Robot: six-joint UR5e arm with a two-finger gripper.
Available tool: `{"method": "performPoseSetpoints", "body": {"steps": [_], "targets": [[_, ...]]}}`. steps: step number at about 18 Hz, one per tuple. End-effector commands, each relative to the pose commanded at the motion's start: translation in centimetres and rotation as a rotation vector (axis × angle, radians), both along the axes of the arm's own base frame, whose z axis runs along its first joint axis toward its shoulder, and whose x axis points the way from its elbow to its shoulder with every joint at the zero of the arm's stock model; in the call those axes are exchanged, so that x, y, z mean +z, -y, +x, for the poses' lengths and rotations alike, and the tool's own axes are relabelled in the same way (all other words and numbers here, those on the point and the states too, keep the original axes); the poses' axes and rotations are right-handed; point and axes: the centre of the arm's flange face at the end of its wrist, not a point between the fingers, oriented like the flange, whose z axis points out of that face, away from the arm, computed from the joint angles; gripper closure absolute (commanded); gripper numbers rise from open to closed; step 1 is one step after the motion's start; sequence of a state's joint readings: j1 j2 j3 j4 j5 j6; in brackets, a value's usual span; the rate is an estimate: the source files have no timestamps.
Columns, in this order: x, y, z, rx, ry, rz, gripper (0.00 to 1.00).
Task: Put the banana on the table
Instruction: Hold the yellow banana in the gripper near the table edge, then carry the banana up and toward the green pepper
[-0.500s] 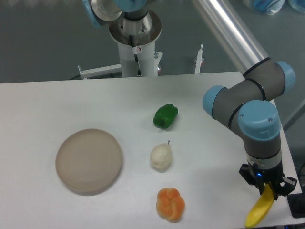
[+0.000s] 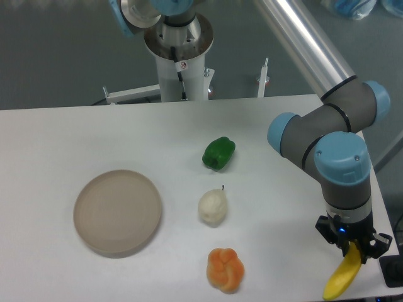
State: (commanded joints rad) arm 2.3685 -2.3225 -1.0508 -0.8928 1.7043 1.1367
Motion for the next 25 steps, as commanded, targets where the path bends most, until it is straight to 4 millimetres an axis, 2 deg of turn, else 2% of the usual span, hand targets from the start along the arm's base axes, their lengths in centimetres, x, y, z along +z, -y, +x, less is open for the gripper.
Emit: {"method": "performPoseSetpoints", "body": {"steps": [6, 8, 9, 13, 15, 17, 19, 21, 23, 25], "targets": [[-0.5, 0.4, 0.9, -0.005, 0.014, -0.014, 0.66], [-0.6, 1.5, 1.8, -0.009, 0.026, -0.029, 0.66], [-0.7, 2.6, 3.0, -0.023, 0.036, -0.050, 0.66], [-0.7, 5.6, 4.9, -0.087, 0.055, -0.106, 0.66], [-1.3, 7.2, 5.4, -0.086, 0.070, -0.126, 0.66], [-2.9, 9.1, 6.4, -0.131, 0.096, -0.177, 0.66], [-2.8, 11.7, 6.1, -0.167, 0.094, -0.202, 0.66], [-2.6, 13.5, 5.8, -0.198, 0.093, -0.222, 0.66], [-4.4, 15.2, 5.6, -0.230, 0.127, -0.255, 0.66], [-4.7, 17.3, 5.0, -0.264, 0.159, -0.235, 0.66]]}}
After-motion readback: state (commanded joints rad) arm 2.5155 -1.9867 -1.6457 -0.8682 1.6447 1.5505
